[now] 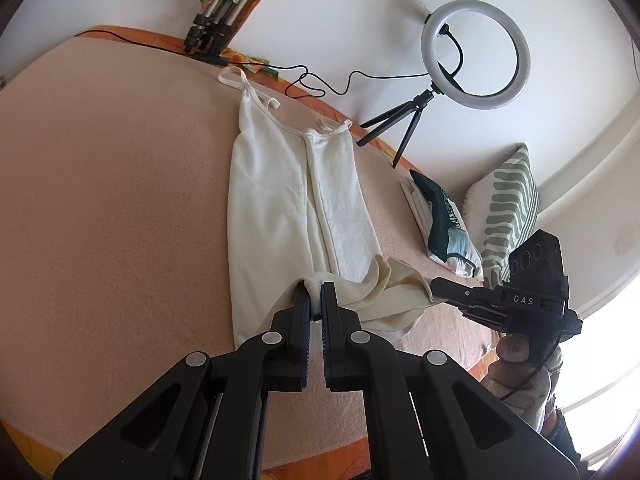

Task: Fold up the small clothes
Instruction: 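Lift the hem and fold it toward the straps, then open both tools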

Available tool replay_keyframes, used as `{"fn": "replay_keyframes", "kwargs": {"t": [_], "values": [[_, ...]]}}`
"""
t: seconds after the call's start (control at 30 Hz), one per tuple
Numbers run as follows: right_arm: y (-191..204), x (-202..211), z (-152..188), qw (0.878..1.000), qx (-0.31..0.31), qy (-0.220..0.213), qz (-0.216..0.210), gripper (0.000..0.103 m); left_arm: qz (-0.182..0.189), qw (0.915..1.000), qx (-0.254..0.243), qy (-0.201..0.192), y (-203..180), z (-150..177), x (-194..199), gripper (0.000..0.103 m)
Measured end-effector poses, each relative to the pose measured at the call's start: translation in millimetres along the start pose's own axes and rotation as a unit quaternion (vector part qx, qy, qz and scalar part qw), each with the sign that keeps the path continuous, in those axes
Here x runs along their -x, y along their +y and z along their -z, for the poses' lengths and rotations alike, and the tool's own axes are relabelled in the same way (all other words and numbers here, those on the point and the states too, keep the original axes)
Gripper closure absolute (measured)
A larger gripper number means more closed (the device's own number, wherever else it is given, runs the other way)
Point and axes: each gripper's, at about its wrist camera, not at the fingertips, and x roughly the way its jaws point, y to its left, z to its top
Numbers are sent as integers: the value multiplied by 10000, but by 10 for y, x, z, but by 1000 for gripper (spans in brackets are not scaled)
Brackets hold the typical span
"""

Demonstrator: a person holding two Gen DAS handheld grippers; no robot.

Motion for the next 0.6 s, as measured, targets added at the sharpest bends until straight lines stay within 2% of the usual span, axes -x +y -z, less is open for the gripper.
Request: {"fn": "replay_keyframes", "kwargs": {"t": [0.23,0.5,0.57,0.6], "values": [[-187,-342,-307,9991,-376,86,179,98,-216,9996,75,144,131,-146,-322,99],[-335,-665,-426,9972,-531,265,457,98,-482,9984,84,295,238,-177,-533,99],[-362,-674,-441,9971,-582,248,420,98,-469,9984,-17,305,217,-193,-541,97],[-373,-660,-449,9971,-612,223,388,97,-450,9986,-34,282,213,-205,-526,93]]}}
